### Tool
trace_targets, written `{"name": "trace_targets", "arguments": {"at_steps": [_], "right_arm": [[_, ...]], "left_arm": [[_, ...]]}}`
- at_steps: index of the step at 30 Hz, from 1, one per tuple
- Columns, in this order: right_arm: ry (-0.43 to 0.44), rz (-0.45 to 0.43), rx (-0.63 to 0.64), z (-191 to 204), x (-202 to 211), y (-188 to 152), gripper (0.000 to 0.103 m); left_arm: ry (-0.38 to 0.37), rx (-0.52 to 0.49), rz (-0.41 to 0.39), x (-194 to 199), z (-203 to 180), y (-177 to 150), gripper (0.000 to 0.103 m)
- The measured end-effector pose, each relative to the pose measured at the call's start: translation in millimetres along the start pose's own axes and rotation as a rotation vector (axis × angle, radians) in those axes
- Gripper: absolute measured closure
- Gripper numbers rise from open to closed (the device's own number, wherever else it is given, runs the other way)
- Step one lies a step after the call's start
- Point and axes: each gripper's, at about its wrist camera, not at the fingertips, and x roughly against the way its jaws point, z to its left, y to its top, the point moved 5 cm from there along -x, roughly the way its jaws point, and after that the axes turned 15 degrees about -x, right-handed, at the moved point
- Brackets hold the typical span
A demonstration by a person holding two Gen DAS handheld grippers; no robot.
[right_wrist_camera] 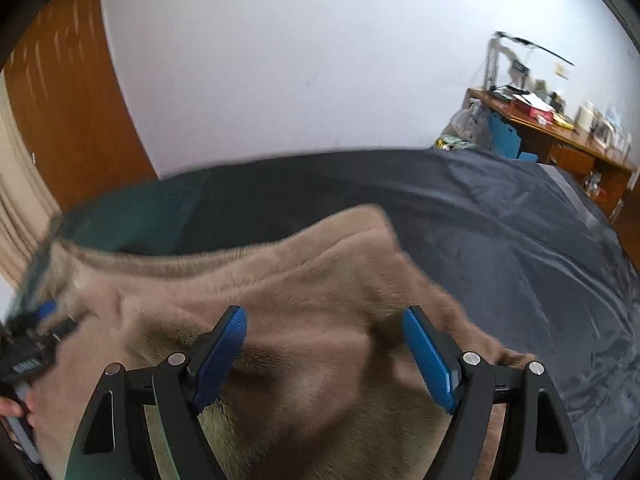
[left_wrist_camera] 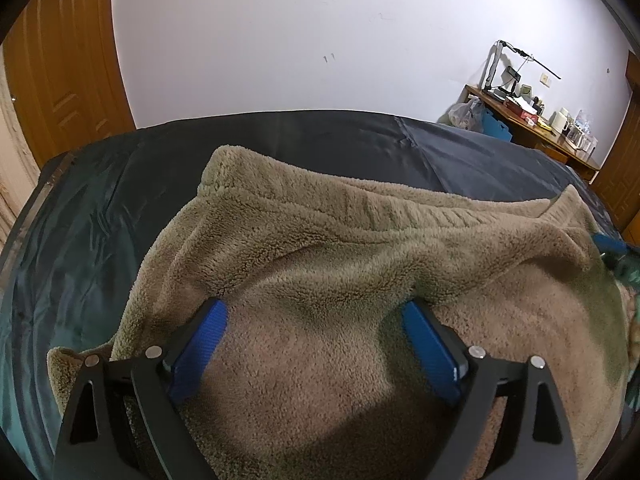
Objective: Fold clothes
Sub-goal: 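Smooth the folded blanket flat with both open tools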
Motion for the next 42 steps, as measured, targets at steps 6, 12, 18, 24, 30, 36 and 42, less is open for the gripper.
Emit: {"name": "trace_targets", "arguments": {"at_steps": [6, 12, 18, 24, 30, 36, 42], "right_arm": [[-0.064, 0.045, 0.044, 9.6, -31.8, -3.6, 0.021], [-0.067, 0.060, 0.013, 6.5, -38.7, 3.6, 0.021], [-0.037, 0.042, -0.032, 2.2, -18.5, 7.4, 0.021], [-0.012, 0.036, 0.018, 17.7, -6.5, 15.6, 0.021], [-0.027, 0.146, 0.085, 37.3, -44.9, 6.6, 0.021], [-0.042, 0.116, 0.056, 32.8, -57.5, 15.9, 0.020], [-0.051, 0.096, 0.082, 35.5, -60.2, 11.0, 0.018]], "left_arm": [[-0.013, 0.007, 0.010, -2.1, -0.1, -0.4, 0.007], [-0.045, 0.021, 0.013, 0.5, 1.0, -0.1, 0.006], [-0.128, 0.085, 0.036, 15.0, 13.6, 10.4, 0.006], [-0.178, 0.072, 0.068, 15.9, 12.0, 38.9, 0.006], [-0.139, 0.060, 0.172, -29.9, 1.8, 54.8, 0.005], [-0.103, 0.159, 0.133, -40.4, 11.6, 60.6, 0.003], [-0.066, 0.119, 0.105, -41.4, 3.5, 56.3, 0.002]]}}
